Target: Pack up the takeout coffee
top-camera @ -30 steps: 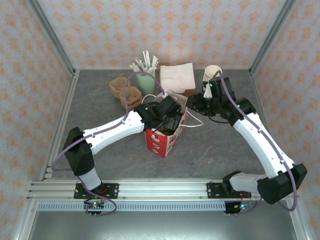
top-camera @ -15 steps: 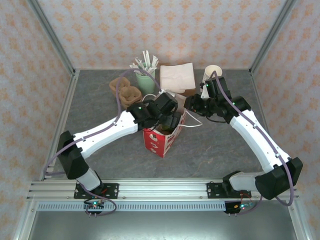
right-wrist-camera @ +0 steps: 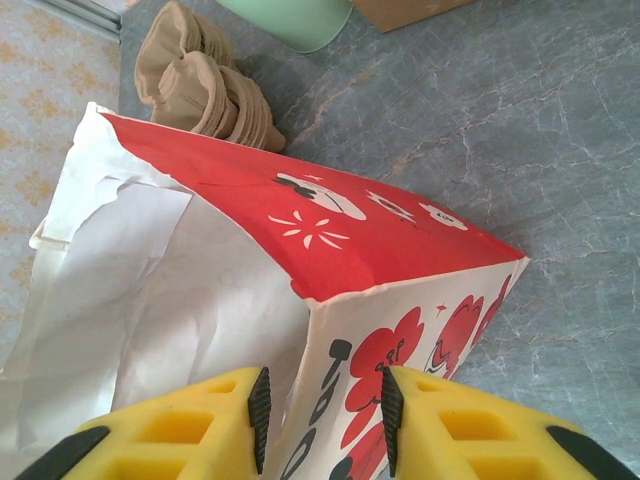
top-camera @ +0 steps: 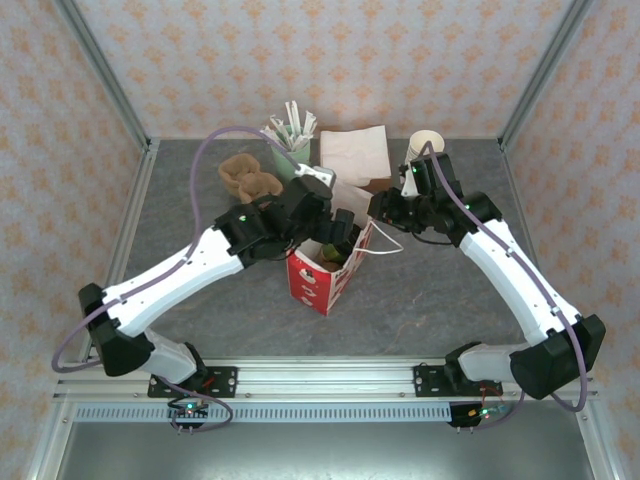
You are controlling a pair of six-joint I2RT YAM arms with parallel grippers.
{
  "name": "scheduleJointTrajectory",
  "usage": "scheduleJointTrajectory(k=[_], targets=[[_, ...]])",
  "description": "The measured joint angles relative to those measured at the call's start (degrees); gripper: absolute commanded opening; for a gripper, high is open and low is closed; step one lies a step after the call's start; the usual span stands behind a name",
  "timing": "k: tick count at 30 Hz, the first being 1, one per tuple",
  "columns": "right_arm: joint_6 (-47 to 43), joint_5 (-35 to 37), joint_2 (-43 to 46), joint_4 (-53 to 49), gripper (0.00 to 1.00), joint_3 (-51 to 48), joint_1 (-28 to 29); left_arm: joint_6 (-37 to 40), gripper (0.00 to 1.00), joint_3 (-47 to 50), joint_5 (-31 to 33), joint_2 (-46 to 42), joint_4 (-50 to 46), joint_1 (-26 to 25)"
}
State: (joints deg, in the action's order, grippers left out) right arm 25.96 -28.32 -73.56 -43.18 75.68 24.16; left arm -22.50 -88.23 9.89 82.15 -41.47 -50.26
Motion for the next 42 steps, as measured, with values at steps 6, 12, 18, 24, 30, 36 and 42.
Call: scheduleJointTrajectory(k=[6,12,18,24,30,36,42], targets=[[-0.72,3.08,0.70,-0.39,0.46,2.16,0.00,0.04,0.93,0.63,5.66,-10.71,-0.04,1.46],[-0.79,11.10,2.47,-1.11,0.47,5.33,-0.39,0.63,1.00,4.87,10.08,-20.24,0.76,13.38],[-0.70,19.15,2.69,0.85,0.50,5.07,-5.62,4.33,1.00,11.72,9.70,-19.10,6.91,26.97],[-0.79,21.27,2.69,5.20,0.53,2.27,-6.32,7.96,1.00,19.17,9.18,-14.64,14.75,31.91],[-1.49,21.03,2.69,8.28,0.55,0.57,-6.32,8.07,1.00,21.33,4.02,-13.84,20.90,34.53],[-3.02,20.35,2.14,11.15,0.57,-0.76,-6.32,8.98,1.00,16.31,-2.14,-6.86,21.38,34.73],[-3.56,17.11,-4.50,14.56,0.57,2.73,-6.32,9.35,1.00,11.23,-9.35,1.36,20.06,35.74]])
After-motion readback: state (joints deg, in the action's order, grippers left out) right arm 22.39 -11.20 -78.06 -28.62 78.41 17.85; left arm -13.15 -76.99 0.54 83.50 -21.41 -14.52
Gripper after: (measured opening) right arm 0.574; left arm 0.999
